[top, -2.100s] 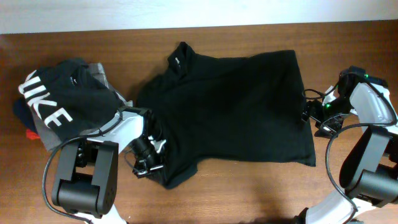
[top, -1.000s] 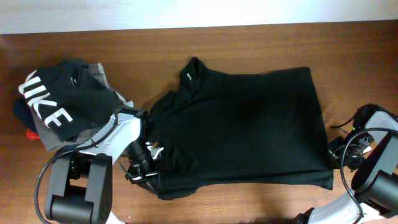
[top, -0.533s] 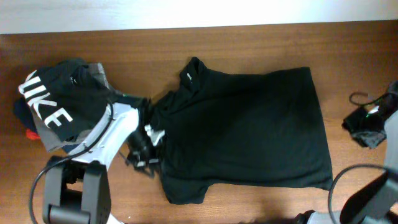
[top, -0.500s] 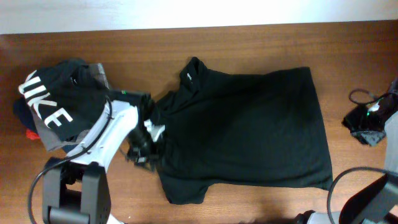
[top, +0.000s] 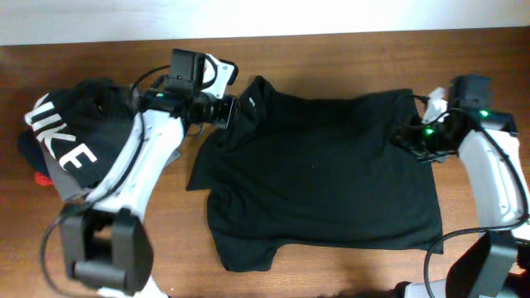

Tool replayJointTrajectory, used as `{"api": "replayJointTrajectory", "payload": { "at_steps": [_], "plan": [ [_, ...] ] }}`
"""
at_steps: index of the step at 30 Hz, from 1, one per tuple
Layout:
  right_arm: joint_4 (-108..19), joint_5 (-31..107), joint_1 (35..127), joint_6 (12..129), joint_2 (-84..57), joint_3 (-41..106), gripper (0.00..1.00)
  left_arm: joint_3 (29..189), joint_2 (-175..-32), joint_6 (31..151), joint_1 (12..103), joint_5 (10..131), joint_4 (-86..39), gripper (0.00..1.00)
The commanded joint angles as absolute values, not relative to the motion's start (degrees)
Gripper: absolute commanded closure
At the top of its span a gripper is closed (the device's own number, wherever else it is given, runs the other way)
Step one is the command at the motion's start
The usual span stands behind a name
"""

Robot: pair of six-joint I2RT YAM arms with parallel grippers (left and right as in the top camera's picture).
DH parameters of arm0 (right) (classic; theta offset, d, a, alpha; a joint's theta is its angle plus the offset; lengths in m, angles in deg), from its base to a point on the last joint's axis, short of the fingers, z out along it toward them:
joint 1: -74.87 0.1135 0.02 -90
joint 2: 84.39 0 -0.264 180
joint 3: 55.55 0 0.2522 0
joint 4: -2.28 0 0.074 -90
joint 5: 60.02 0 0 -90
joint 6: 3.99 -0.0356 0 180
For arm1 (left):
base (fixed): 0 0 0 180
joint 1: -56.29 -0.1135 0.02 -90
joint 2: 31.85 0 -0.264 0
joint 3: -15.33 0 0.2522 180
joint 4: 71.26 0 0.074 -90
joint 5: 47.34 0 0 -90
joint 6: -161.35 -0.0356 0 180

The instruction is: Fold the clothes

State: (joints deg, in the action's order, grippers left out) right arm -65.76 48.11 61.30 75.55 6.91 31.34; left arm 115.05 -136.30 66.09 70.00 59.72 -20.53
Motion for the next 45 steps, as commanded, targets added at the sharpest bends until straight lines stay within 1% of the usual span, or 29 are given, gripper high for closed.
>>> {"api": "replayJointTrajectory", "payload": {
  "at_steps": [1, 9, 11, 15, 21, 24, 26, 27, 33, 40, 45],
  "plan": [
    [-65.6, 48.2, 63.8, 76.2, 7.6, 31.6, 0.53, 115.2, -144.1, 62.6, 70.1, 59.6, -26.2, 0.59],
    [-67.0, 48.2, 64.4, 76.2, 7.6, 31.6, 0.53, 115.2, -151.0, 62.7, 70.5, 60.9, -36.2, 0.60],
    [-67.1, 48.0, 64.4, 76.1, 7.6, 31.6, 0.53, 115.2, -151.6, 64.5, 70.6, 60.9, -38.9, 0.59],
    [-67.1, 47.3, 64.4, 76.2, 7.6, 31.6, 0.53, 115.2, -152.4, 66.1, 70.9, 64.6, -39.0, 0.60],
    [-67.1, 47.3, 64.4, 76.2, 7.6, 31.6, 0.53, 115.2, -154.9, 66.1, 72.0, 64.3, -37.8, 0.60],
    [-67.1, 47.2, 64.4, 76.2, 7.6, 31.6, 0.53, 115.2, -155.0, 66.1, 72.0, 64.3, -38.9, 0.75],
    [-67.1, 47.0, 64.4, 76.2, 7.6, 31.6, 0.53, 115.7, -155.0, 66.2, 72.0, 64.3, -39.0, 0.90],
    [-67.1, 46.8, 64.4, 76.2, 7.6, 31.6, 0.53, 116.0, -155.0, 66.7, 72.0, 64.3, -38.9, 0.99],
    [-68.3, 43.8, 64.4, 76.2, 7.6, 31.6, 0.53, 120.6, -154.0, 69.4, 70.5, 63.7, -35.0, 0.99],
    [-67.8, 42.8, 64.4, 76.2, 8.3, 30.7, 0.53, 125.7, -152.4, 69.5, 67.2, 49.4, -31.4, 0.99],
    [-64.4, 42.8, 64.4, 76.1, 11.1, 29.1, 0.54, 125.7, -152.8, 69.9, 65.6, 44.0, -31.5, 1.00]
  ]
}}
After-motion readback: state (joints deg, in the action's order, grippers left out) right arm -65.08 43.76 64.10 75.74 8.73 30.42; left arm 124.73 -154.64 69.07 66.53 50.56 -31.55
